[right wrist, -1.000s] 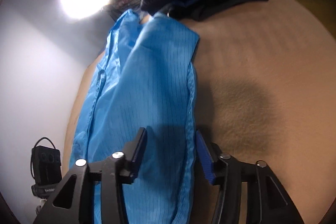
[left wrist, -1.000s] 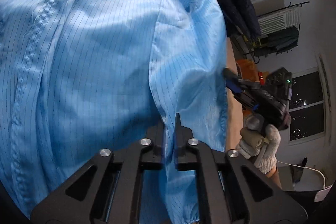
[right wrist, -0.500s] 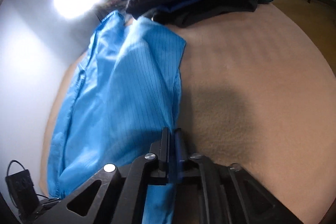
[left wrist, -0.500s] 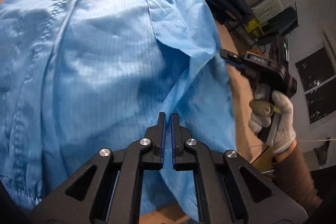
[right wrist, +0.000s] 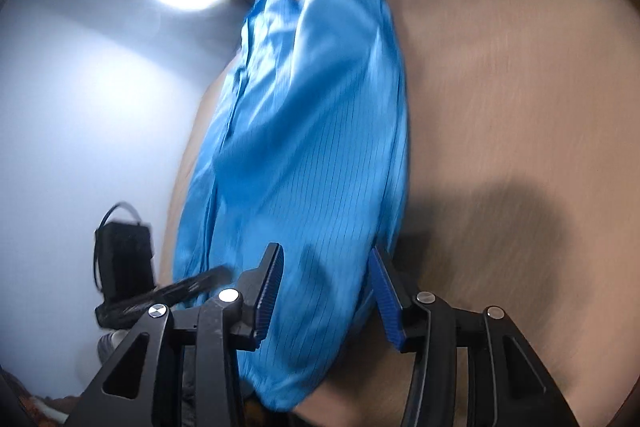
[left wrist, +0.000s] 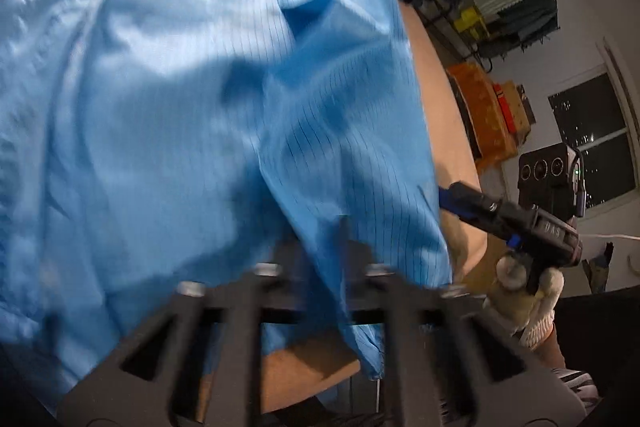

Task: Fold large clothes

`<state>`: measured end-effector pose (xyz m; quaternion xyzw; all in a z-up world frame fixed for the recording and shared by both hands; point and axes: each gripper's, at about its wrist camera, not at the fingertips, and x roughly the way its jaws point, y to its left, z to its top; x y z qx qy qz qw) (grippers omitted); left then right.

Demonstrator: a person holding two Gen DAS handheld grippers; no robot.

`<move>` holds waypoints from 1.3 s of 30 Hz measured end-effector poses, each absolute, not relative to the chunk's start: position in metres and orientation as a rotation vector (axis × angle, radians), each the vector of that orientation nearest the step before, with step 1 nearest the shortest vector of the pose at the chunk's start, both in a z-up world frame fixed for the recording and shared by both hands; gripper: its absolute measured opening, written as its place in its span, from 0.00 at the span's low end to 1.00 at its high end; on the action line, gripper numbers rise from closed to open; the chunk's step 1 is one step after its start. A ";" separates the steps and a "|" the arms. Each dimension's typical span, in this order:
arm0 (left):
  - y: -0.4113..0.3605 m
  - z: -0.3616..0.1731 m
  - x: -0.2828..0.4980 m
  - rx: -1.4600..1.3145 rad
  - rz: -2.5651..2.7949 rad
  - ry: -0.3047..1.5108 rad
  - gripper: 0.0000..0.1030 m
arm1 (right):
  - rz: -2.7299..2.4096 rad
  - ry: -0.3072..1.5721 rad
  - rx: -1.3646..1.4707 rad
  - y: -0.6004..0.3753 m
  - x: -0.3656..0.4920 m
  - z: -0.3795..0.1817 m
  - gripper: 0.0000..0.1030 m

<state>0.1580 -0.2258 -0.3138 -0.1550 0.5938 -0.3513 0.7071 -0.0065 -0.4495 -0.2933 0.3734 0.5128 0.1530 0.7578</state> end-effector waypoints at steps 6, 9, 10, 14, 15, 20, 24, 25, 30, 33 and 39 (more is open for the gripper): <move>-0.240 -0.297 0.123 -0.296 -0.849 1.297 0.00 | 0.391 1.151 0.737 -0.421 -0.012 -0.291 0.00; -0.242 -0.287 0.111 -0.246 -0.862 1.281 0.00 | 0.355 1.095 0.726 -0.437 -0.022 -0.270 0.00; -0.243 -0.284 0.106 -0.208 -0.857 1.268 0.00 | 0.309 1.097 0.704 -0.443 -0.025 -0.269 0.00; -0.221 -0.263 0.096 -0.162 -0.856 1.226 0.33 | 0.297 1.157 0.731 -0.442 -0.022 -0.288 0.16; -0.208 -0.257 0.096 -0.170 -0.834 1.201 0.41 | 0.307 1.156 0.725 -0.440 -0.024 -0.289 0.36; -0.112 -0.231 0.111 -0.226 -0.593 1.078 0.51 | 0.304 1.119 0.731 -0.446 -0.029 -0.292 0.51; -0.019 -0.244 0.131 -0.370 -0.314 1.067 0.61 | 0.340 1.099 0.832 -0.453 -0.030 -0.303 0.59; 0.004 -0.254 0.135 -0.431 -0.264 1.091 0.61 | 0.354 1.104 0.856 -0.452 -0.028 -0.307 0.59; 0.051 -0.292 0.141 -0.599 -0.187 1.168 0.61 | 0.309 1.124 0.799 -0.446 -0.026 -0.303 0.53; 0.054 -0.305 0.137 -0.656 -0.234 1.186 0.61 | 0.230 1.090 0.659 -0.441 -0.025 -0.280 0.53; 0.040 -0.296 0.136 -0.591 -0.279 1.171 0.54 | 0.308 1.033 0.540 -0.416 -0.011 -0.236 0.55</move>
